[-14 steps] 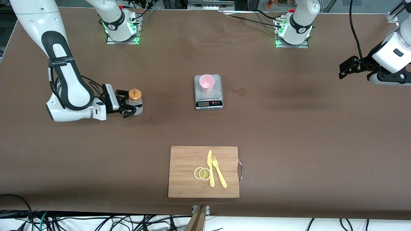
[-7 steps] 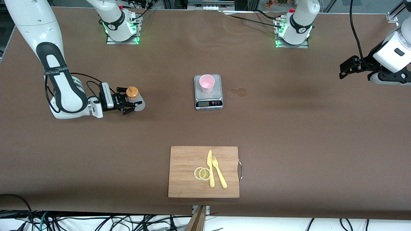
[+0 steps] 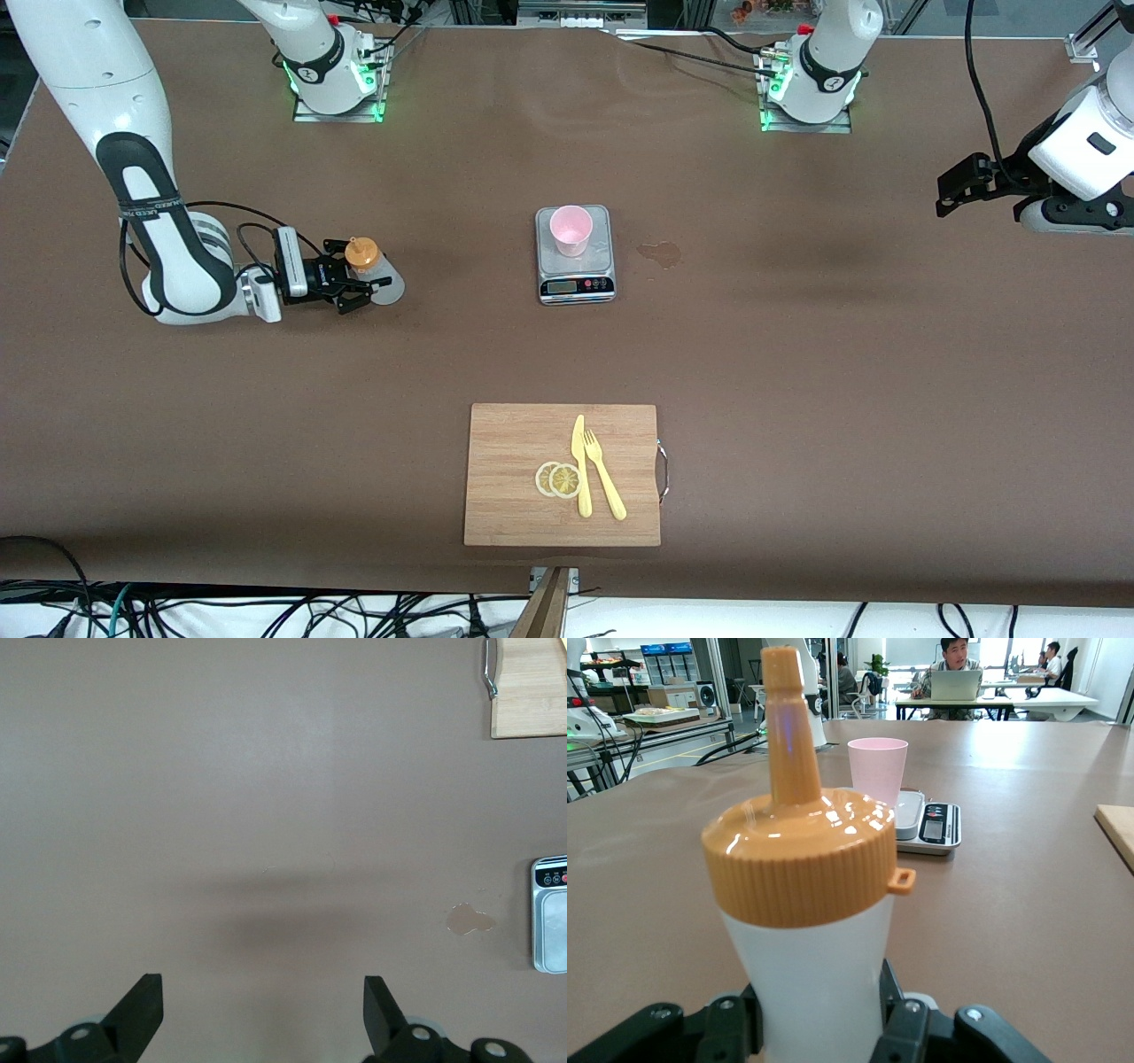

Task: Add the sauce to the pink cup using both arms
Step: 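Lower the squeeze bottle upright onto the table with the right gripper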

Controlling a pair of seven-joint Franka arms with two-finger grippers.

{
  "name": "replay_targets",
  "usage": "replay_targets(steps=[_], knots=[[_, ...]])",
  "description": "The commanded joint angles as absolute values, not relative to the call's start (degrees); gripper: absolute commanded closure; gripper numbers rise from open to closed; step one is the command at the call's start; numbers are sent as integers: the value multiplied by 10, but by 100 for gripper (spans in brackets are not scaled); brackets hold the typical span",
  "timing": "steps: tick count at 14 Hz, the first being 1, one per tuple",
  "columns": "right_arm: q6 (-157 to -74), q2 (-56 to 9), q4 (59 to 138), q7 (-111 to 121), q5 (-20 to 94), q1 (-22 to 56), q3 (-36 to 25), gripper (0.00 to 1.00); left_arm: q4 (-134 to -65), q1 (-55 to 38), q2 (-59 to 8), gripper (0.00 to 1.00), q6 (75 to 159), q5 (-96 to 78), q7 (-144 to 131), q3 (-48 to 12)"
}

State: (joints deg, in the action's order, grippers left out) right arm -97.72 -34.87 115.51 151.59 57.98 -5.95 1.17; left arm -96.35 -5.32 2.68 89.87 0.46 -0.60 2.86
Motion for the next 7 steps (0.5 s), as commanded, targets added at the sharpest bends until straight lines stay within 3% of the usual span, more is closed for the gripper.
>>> replay_targets(steps=[1, 7], knots=[[-956, -346, 1163, 1537, 594, -83, 18, 52, -948, -53, 23, 0, 884, 24, 0, 26], [-955, -354, 1163, 1537, 594, -103, 18, 47, -948, -54, 23, 0, 884, 25, 0, 25]])
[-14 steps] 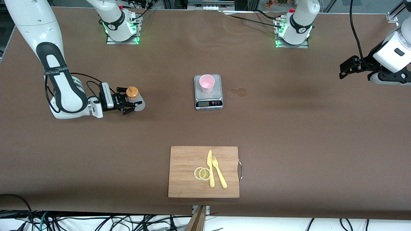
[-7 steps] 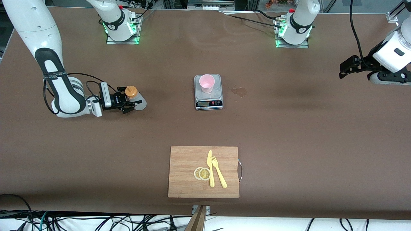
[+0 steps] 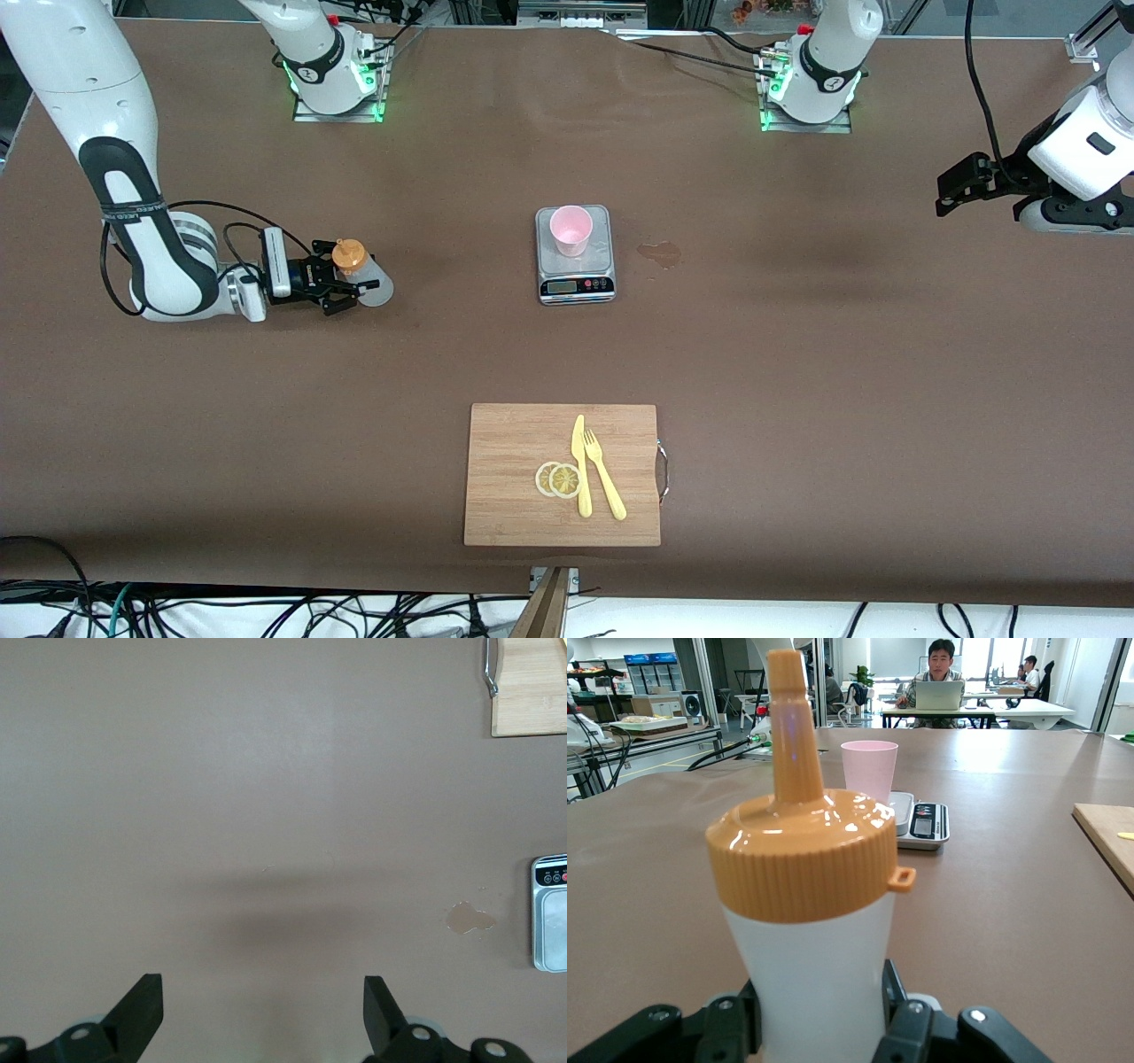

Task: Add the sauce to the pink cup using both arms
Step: 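Lower the squeeze bottle upright onto the table with the right gripper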

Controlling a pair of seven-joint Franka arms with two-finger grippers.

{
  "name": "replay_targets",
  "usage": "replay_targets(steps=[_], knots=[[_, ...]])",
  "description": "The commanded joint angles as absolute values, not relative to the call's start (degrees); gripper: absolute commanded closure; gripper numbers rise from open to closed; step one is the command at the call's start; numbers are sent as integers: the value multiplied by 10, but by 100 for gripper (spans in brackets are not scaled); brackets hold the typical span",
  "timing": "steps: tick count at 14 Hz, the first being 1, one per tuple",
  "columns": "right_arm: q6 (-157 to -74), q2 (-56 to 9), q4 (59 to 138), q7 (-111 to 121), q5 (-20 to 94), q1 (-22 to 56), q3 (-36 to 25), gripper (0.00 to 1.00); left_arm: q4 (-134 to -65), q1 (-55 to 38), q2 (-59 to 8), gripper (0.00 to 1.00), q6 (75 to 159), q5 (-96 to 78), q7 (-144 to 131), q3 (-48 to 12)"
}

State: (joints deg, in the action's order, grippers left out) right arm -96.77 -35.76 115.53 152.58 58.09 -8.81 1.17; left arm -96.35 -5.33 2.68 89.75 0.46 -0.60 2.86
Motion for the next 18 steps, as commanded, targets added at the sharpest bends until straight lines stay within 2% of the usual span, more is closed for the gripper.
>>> replay_targets(steps=[1, 6, 7, 8, 9, 13, 18], knots=[[-957, -357, 1162, 1537, 594, -104, 18, 46, -948, -54, 23, 0, 884, 24, 0, 25], [-959, -359, 1162, 1537, 594, -116, 17, 38, -948, -55, 24, 0, 884, 25, -2, 25], [-959, -359, 1162, 1537, 594, -116, 17, 31, -948, -56, 24, 0, 884, 24, -2, 25], [-958, -359, 1161, 1537, 594, -117, 17, 18, -948, -56, 24, 0, 884, 25, -2, 25], [-958, -359, 1159, 1537, 594, -118, 17, 0, -948, -56, 24, 0, 883, 25, -2, 25], [-959, -352, 1135, 1517, 595, -120, 17, 0, -948, -56, 24, 0, 883, 24, -2, 25], [-959, -345, 1052, 1405, 584, -119, 17, 0, -947, -56, 24, 0, 883, 24, -2, 25]])
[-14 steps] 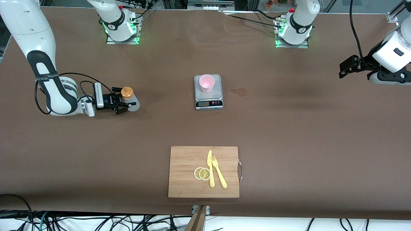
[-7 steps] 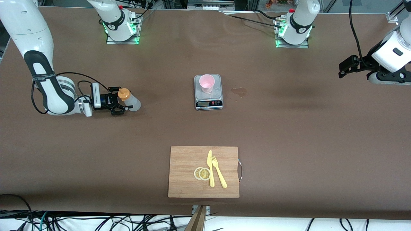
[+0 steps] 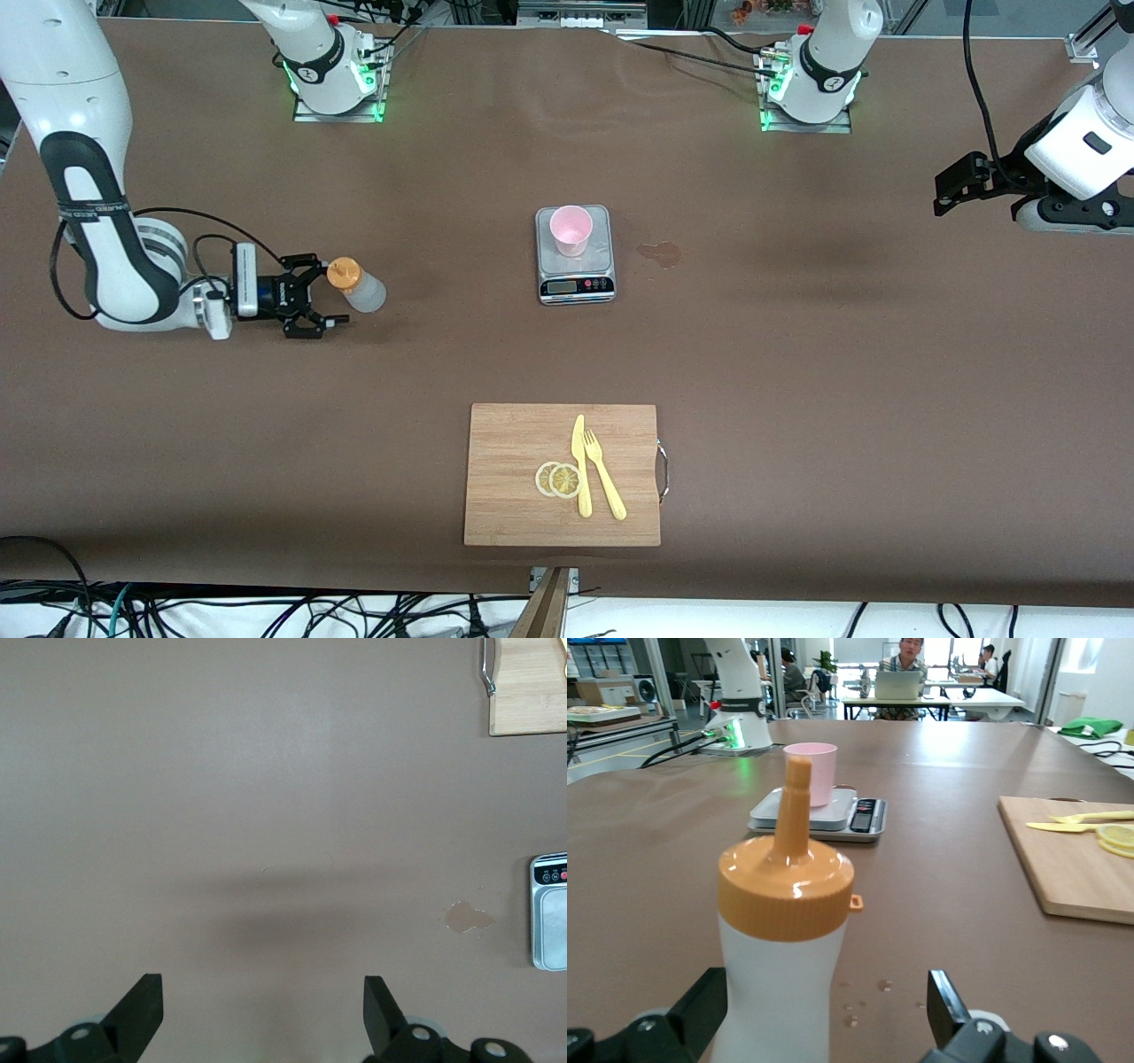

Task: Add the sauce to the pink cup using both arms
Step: 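Lower the squeeze bottle upright onto the table with the right gripper, then open the right gripper and release the squeeze bottle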

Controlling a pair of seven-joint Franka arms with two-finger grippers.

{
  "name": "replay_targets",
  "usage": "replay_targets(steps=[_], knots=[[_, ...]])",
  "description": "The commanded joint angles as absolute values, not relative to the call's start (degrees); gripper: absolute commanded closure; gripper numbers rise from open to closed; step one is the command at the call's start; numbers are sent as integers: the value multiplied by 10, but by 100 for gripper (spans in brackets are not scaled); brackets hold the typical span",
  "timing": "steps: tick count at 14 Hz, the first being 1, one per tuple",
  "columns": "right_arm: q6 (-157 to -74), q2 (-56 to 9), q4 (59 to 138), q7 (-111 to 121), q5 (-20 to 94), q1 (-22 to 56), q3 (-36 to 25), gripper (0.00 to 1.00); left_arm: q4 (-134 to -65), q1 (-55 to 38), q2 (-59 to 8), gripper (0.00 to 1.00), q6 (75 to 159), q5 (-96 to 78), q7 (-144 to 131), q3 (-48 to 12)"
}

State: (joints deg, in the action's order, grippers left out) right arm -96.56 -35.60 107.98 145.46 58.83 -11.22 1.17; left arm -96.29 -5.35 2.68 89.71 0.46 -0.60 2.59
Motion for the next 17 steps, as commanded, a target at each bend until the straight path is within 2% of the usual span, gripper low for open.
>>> replay_targets(steps=[1, 10, 17], knots=[[-960, -345, 1037, 1381, 574, -118, 18, 0, -947, -56, 23, 0, 883, 24, -3, 25], [-966, -333, 1015, 1287, 519, -112, 18, 0, -947, -56, 24, 0, 883, 24, -1, 26], [-969, -330, 920, 1083, 416, -112, 24, 0, -947, -57, 25, 0, 862, 21, -3, 24]])
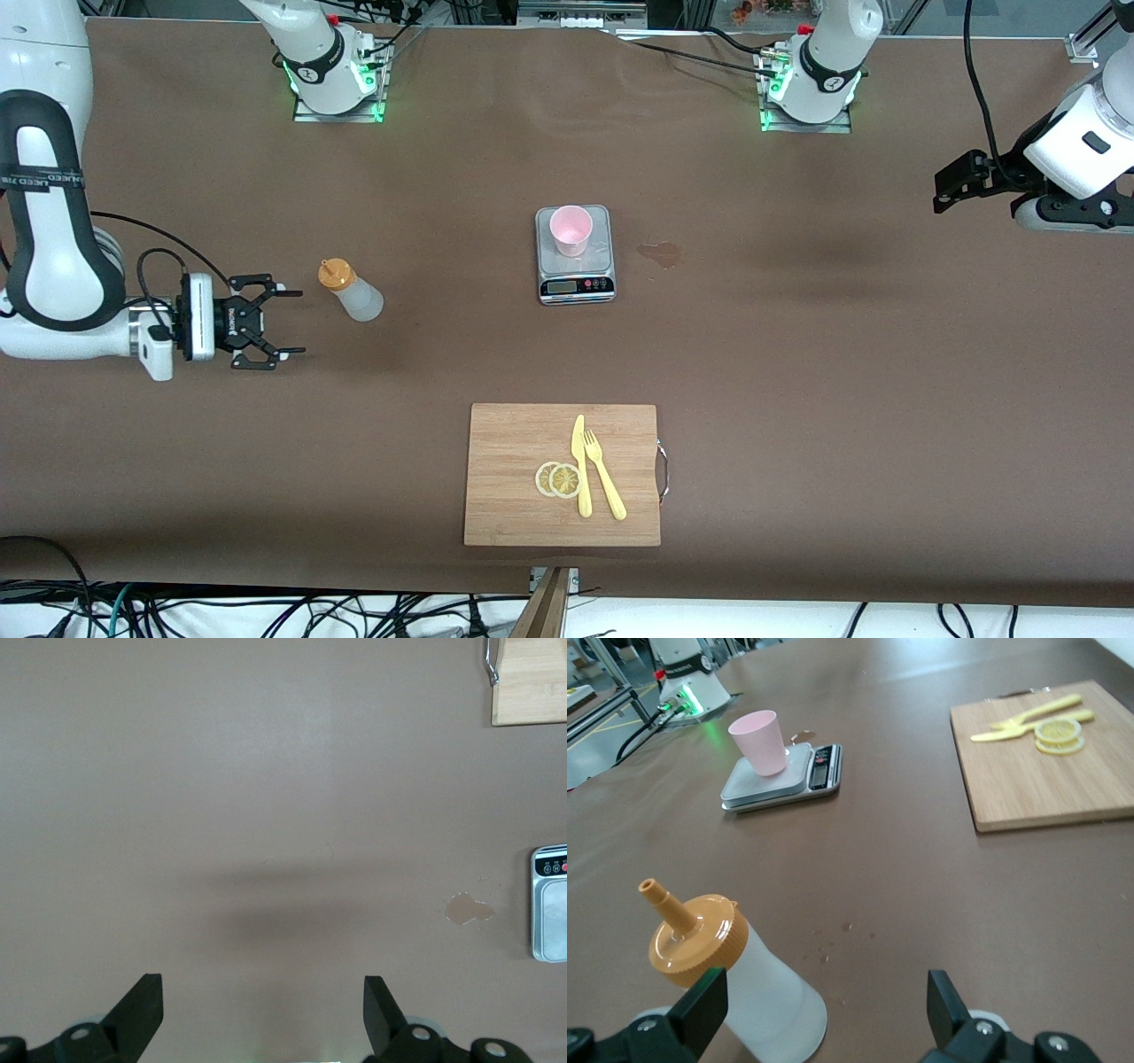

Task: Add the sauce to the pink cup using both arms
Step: 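Open the right gripper and release the squeeze bottle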

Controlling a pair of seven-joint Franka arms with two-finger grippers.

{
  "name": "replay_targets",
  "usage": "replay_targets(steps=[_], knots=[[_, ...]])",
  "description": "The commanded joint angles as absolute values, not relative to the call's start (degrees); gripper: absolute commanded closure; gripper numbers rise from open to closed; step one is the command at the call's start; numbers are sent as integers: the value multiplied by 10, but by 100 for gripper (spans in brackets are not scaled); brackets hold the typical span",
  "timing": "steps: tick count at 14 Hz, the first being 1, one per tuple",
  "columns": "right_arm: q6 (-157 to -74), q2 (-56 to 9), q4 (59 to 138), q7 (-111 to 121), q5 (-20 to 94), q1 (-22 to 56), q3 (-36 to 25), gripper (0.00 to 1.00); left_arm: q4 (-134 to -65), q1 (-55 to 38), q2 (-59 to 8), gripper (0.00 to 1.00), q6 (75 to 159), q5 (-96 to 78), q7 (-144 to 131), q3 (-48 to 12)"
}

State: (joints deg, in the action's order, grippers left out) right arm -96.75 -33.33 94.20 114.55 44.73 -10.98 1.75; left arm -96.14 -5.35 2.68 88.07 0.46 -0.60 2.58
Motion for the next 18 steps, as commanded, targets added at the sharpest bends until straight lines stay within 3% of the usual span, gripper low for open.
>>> replay_targets(steps=[1, 18], knots=[[-969, -327, 908, 1047, 401, -111, 24, 0, -947, -56, 25, 0, 862, 21, -2, 22], [-996, -317, 804, 444, 189, -91, 62, 0, -943, -54, 23, 0, 866, 25, 4, 18]])
